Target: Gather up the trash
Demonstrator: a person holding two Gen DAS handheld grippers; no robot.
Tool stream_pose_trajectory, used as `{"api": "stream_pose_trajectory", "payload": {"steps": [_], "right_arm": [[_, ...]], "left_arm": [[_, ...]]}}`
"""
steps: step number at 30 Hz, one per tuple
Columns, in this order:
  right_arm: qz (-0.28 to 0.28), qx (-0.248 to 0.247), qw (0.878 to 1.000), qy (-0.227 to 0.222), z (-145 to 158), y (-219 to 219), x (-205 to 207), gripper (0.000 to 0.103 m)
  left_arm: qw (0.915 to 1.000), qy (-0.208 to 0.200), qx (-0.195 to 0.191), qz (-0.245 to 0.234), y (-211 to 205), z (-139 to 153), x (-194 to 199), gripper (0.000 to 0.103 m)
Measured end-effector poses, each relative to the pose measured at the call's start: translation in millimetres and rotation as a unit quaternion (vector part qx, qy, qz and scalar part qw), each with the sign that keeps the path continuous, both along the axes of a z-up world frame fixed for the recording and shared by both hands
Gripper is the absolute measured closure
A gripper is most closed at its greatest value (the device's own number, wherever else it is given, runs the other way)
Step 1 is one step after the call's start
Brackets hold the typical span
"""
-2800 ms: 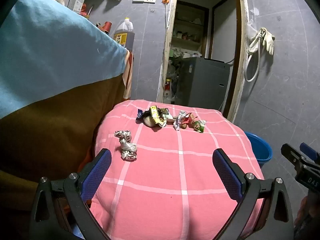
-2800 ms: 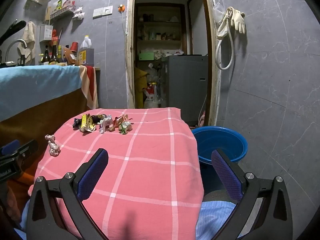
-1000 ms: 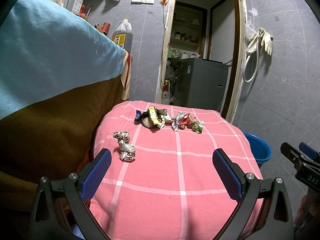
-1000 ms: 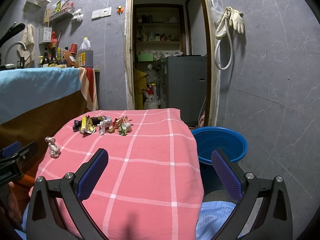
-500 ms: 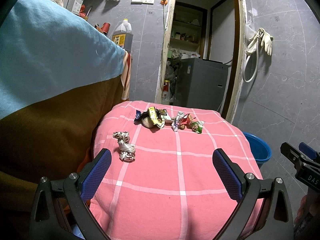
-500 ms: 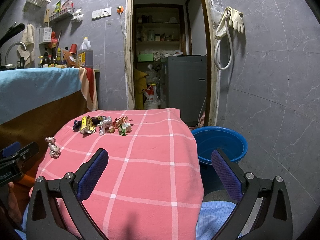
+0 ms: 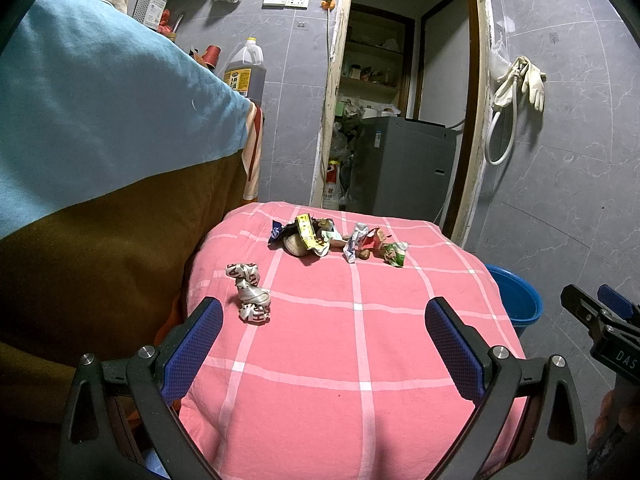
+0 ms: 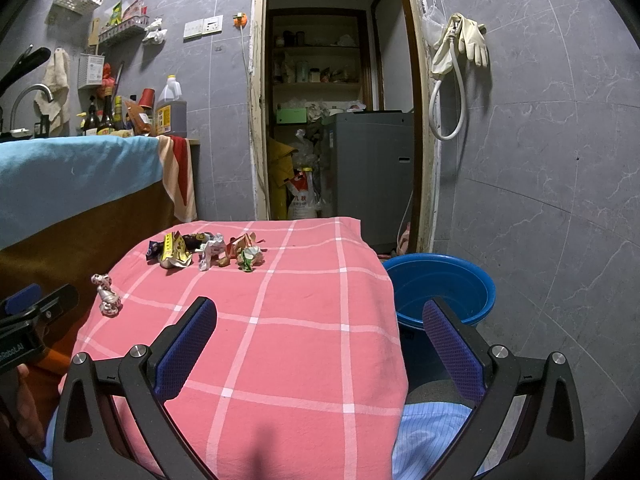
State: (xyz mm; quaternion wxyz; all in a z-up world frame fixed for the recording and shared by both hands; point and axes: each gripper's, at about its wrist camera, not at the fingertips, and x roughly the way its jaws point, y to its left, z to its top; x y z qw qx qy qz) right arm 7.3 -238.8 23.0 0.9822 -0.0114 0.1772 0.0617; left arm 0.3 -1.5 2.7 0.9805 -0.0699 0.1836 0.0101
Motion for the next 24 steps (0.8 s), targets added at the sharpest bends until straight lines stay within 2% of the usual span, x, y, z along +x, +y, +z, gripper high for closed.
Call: {"api": "stream_pose_trajectory", "payload": {"steps": [24], "right_arm": [[0.011,0.001,1.000,-0.007,0.9,2.8,1.1,0.000]], "left_arm": [[1.0000,-0.004,0.001,0.007,-0.3,4.0,-0.1,0.004]]}}
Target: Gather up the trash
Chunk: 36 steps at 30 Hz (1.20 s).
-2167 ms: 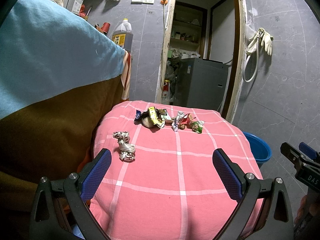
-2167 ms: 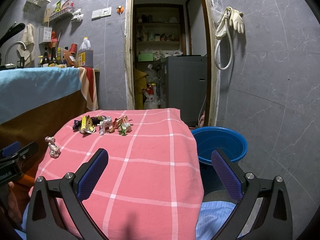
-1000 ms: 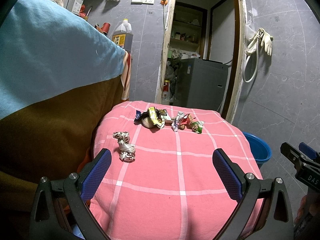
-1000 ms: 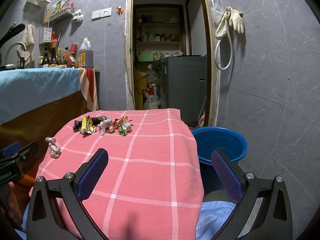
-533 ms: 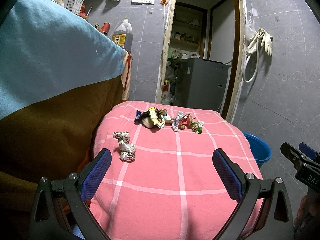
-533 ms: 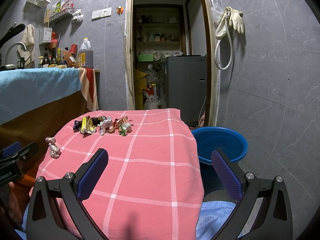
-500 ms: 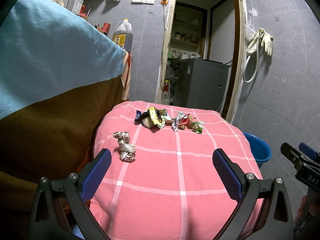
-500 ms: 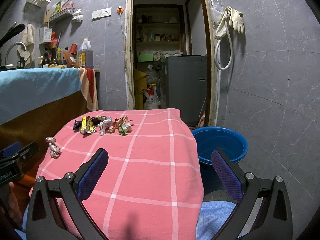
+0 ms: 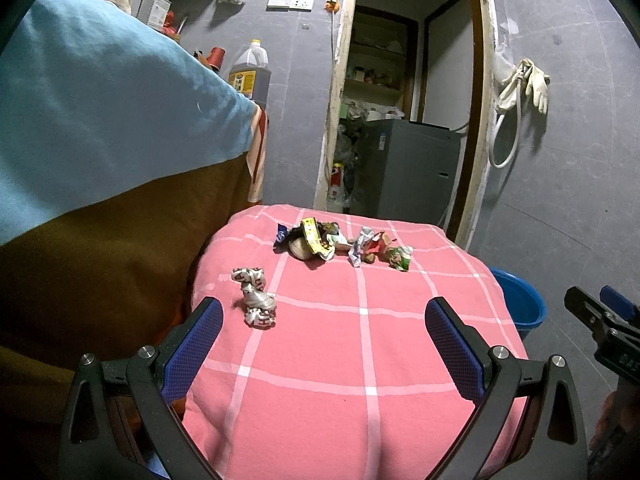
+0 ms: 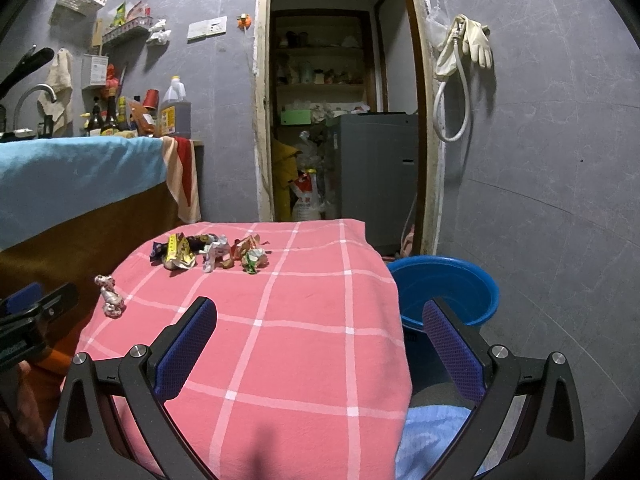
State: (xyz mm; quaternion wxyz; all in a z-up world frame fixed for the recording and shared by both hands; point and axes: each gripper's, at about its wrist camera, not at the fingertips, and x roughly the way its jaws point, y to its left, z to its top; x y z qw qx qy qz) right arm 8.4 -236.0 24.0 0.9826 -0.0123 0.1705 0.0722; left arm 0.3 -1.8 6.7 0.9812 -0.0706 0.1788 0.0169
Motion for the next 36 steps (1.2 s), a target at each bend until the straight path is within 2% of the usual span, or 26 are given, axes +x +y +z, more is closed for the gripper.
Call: {"api": "stream_pose_trajectory", "payload": {"steps": [14,21,30,36], "right_arm": [[0.056,0.010,0.998,-0.040,18,24,31,0.000],[0.073,0.007,0.996,-0.050,15,33,50,0.000],[0.093,-0.001,0.994,-0.051,7,51,80,0.000],[0.114,-0.003,0.993,-0.041,1,63,97,0.000]], "left_arm": [[0.9987,-0.035,0.017,0.033,13,16,17,0.004],[0.9971,-0.049,0.022,0.053,22,12,34,0.004],[0.9956,-0.038,0.020,0.084,38,-3,56,0.004],[0.9933,0.003,0.006,0.115,51,-18,70,0.004]]}}
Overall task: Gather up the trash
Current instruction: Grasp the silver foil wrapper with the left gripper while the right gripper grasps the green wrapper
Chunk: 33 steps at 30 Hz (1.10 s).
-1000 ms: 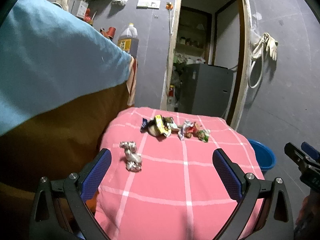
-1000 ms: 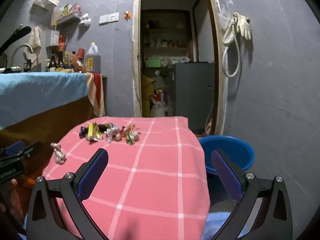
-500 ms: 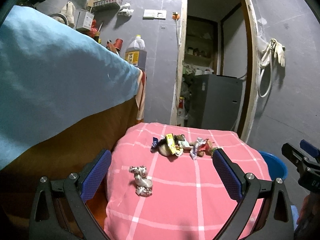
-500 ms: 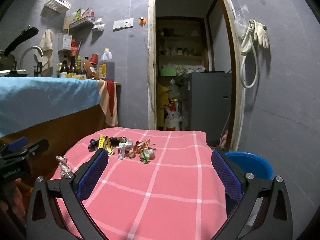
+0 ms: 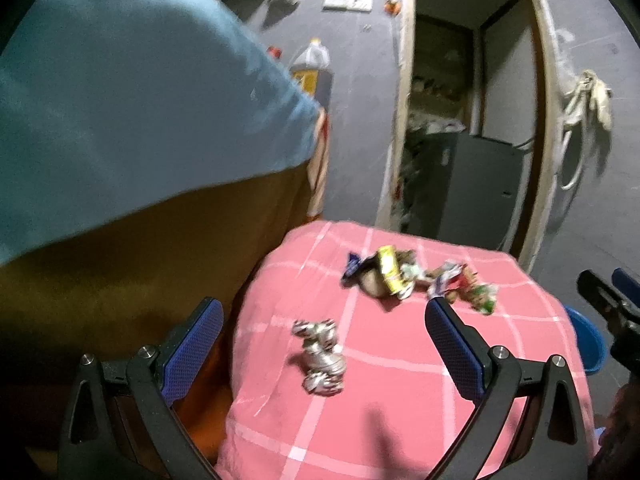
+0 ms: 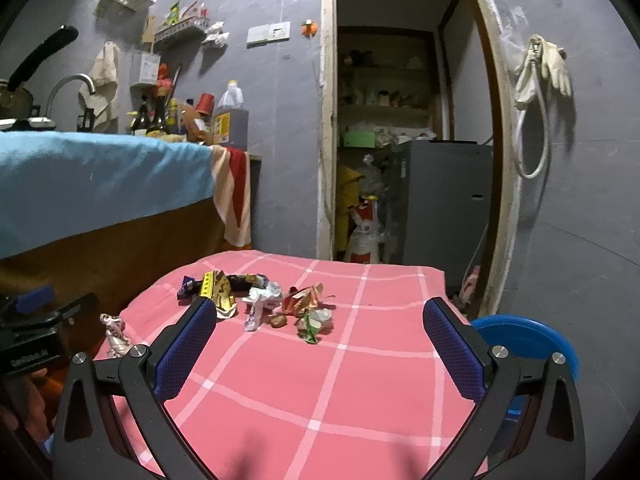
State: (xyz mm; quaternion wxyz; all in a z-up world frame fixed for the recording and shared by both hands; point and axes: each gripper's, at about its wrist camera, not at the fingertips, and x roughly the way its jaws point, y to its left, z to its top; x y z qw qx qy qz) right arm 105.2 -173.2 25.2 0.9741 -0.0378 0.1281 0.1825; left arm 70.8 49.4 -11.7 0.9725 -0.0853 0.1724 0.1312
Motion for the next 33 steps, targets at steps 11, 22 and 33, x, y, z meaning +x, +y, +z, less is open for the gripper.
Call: {"api": "stream_pose_trajectory", "payload": {"steps": [11,22,33], "right_arm": [[0.034,-0.022,0.998,0.048,-10,14,39,0.000],[0.054,-0.050,0.985,0.156,-34,28,102,0.007],[0.052,-0.061,0.964,0.252,-58,43,155,0.052]], "left_arm": [[0.9963,0.071,-0.045,-0.017,7,-20,24,0.022],[0.9860,0.128,-0.106,-0.015,16,-35,49,0.058],[0.9833,0.136,-0.119,-0.023,11,-34,50,0.080]]}}
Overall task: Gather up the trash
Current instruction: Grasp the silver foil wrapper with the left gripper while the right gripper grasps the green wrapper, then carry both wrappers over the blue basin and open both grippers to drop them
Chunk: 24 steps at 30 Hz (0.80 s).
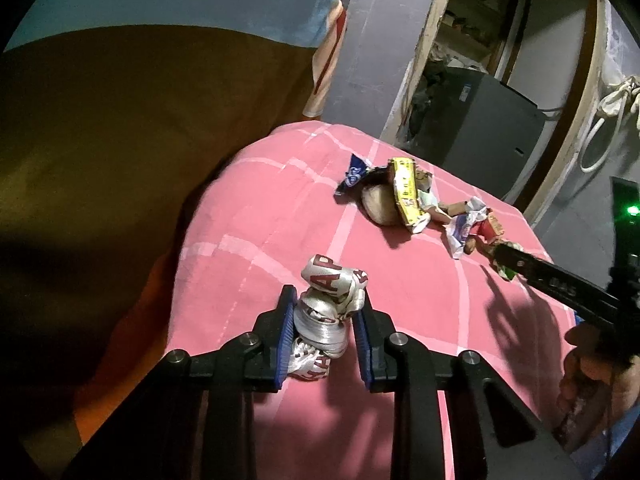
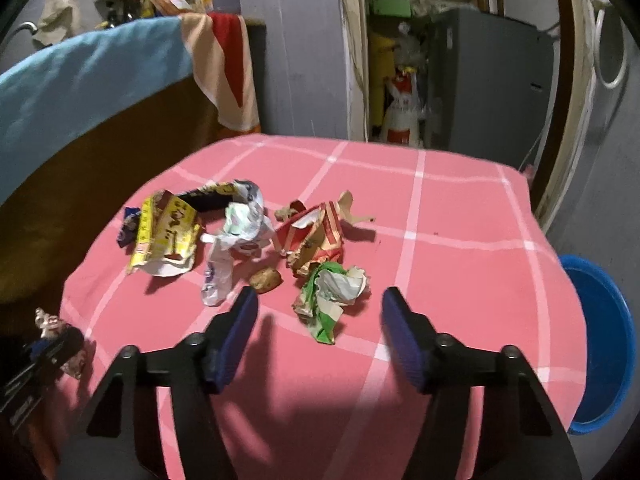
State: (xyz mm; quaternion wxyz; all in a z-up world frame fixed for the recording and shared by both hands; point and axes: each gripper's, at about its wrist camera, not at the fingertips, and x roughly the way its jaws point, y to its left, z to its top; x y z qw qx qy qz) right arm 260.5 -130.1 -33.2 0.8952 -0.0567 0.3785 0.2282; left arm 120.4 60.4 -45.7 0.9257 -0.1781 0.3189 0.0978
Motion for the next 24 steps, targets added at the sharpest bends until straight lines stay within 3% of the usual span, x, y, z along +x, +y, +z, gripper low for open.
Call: {"api": "stream_pose_trajectory", "payload": {"steps": [8,16,24], "right_arm": [[0.000,0.009,0.999,0.032,-8,-4,8,0.083],[0.010,0.049,0.999,0.008,6,-25,-9,0.087],[-0.003,0.090,0.994,-0.058,40,-66,-35,0.087]], "left_arm": [[0.9996,-0.004,-0.007,-0.028,-15,6,12,0.080],[0.9973,-0.039,-0.005,-0.061,-37,22,24,0.080],[0.9887,-0.097,0.003,-0.115,-80,50,40,0.080]]}}
